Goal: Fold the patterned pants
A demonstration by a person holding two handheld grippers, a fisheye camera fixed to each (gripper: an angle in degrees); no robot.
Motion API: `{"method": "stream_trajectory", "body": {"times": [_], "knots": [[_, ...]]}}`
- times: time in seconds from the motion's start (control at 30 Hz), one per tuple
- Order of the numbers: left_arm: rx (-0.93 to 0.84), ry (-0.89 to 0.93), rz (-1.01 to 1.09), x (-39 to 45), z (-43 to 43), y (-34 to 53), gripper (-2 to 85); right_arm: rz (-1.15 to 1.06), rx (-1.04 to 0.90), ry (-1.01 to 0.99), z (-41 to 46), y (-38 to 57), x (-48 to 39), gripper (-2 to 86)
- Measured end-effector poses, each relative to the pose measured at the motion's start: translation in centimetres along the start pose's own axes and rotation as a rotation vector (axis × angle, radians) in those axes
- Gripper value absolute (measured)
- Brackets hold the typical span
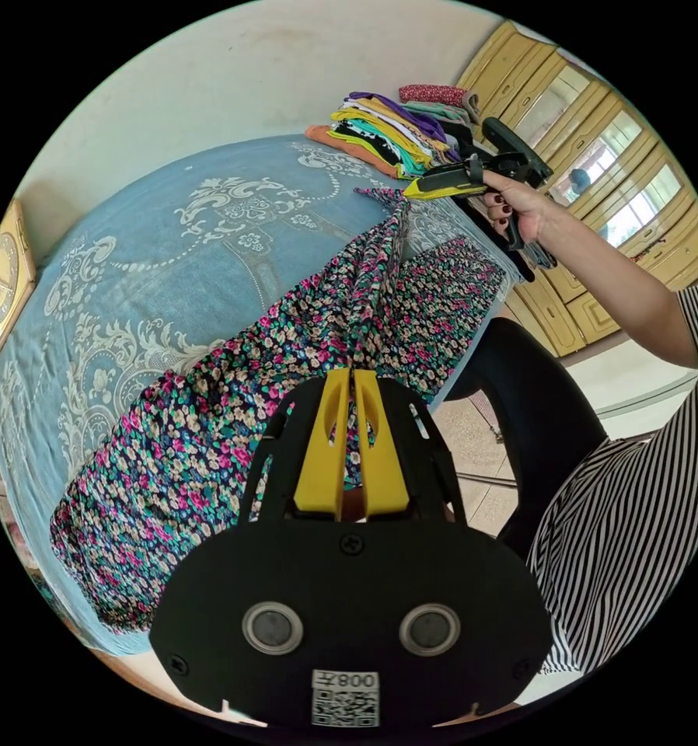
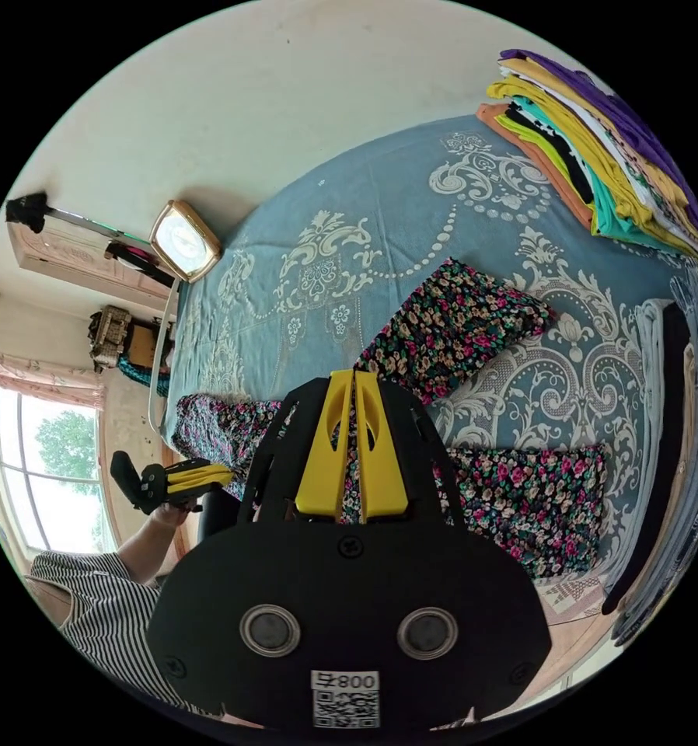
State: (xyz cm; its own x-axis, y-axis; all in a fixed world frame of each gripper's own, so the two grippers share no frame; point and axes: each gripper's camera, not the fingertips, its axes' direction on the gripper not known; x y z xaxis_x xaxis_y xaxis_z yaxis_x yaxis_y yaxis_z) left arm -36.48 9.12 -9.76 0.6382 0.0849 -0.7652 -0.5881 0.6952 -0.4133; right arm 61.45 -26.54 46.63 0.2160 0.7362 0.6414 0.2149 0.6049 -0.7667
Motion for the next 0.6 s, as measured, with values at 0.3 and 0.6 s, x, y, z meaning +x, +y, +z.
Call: {"method": "stream_trajectory", "body": {"times": [0.3,0.6], "knots": [[-0.08,-0.048,0.029,3.0,2.0,-1.0,1.0,0.061,0.027,-0.07,-5.9,3.8,2.2,0.1],[-0.063,-0.111,0.031,5.2,1.8,-1.3,1.4,0.087,0.046,-0.111,-10.6,7.2,3.2,0.1]]}}
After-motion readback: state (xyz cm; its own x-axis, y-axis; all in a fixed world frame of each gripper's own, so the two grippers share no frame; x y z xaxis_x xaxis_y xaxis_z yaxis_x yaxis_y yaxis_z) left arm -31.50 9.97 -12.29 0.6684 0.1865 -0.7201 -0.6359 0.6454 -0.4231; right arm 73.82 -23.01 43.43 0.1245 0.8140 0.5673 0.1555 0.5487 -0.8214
